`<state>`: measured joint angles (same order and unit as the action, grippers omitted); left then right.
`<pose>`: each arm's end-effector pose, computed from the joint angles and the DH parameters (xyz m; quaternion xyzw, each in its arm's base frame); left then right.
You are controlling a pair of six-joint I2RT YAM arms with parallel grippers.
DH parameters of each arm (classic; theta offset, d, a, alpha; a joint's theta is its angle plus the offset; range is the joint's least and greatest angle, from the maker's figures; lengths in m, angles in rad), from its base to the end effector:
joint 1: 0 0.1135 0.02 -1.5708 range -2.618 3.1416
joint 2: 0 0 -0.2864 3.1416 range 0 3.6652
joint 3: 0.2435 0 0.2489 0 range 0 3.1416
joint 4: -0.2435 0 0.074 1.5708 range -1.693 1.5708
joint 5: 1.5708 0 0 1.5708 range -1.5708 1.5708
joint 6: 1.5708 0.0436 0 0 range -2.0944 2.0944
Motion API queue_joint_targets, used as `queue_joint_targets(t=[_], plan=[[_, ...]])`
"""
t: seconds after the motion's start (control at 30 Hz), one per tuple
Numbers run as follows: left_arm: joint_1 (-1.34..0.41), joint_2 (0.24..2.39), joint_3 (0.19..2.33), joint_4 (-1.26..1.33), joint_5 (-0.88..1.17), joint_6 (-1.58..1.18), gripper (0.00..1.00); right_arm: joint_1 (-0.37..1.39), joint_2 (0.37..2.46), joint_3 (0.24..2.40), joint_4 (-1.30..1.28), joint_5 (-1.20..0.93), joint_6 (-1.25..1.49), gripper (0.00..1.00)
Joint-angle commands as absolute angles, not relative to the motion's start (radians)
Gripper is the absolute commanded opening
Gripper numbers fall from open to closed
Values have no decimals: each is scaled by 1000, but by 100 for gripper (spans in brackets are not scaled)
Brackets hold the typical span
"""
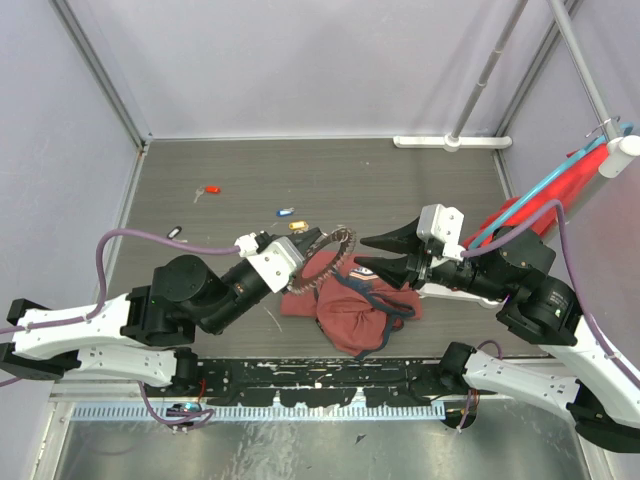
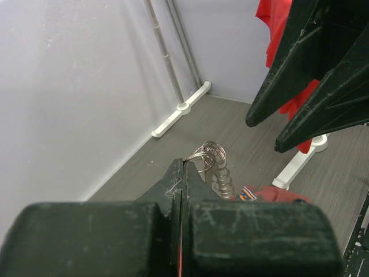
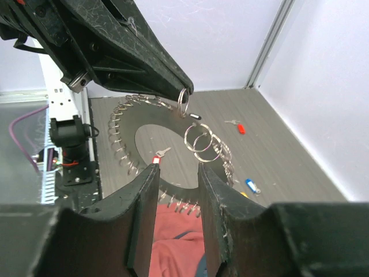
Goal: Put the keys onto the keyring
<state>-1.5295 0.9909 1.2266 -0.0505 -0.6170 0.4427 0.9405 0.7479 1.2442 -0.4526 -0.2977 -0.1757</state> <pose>0.0331 -0.1904 0.4880 0.3785 0.5307 -0.2131 0.7278 0.0542 0.0960 0.4811 -0.4530 0.5233 0.3617 0.6245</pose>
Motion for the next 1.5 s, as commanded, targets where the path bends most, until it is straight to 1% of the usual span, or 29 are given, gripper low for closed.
queue_joint_targets(t=[0.0,0.2,0.4,0.7,0.83,0.9,1.0,1.03,1.2,1.23,1.3,1.37,1.4,1.47], plan=[[-1525,984,1267,-30,-608,395,0,939,763,1230,-314,-317,-288,39],[-1525,999,1272,-40,-621,381,0,939,765,1182,-205,-356,-317,39],[-1524,1013,1282,-43,-639,380,0,939,798,1206,-201,-385,-316,38],[-1525,1019,1288,-48,-642,383,0,939,840,1234,-214,-356,-307,30],[-1524,1019,1288,-51,-643,383,0,939,849,1244,-225,-355,-300,22],[-1525,1023,1289,-53,-646,385,0,939,851,1250,-232,-349,-295,16],[-1524,1021,1287,-57,-646,384,0,939,848,1260,-246,-328,-290,2],[-1524,1019,1286,-57,-645,382,0,939,849,1267,-255,-319,-285,1],[-1518,1011,1277,-82,-686,358,0,939,846,1281,-363,-135,-223,1],[-1511,1005,1271,-93,-698,342,0,939,841,1269,-386,-79,-203,3],[-1479,991,1249,-133,-715,278,4,939,833,1242,-437,29,-157,7],[-1410,971,1233,-202,-676,174,11,939,837,1220,-491,80,-118,11],[-1359,962,1225,-242,-638,119,16,939,846,1216,-520,79,-96,18],[-1252,947,1204,-303,-560,11,24,939,871,1214,-570,52,-50,24]])
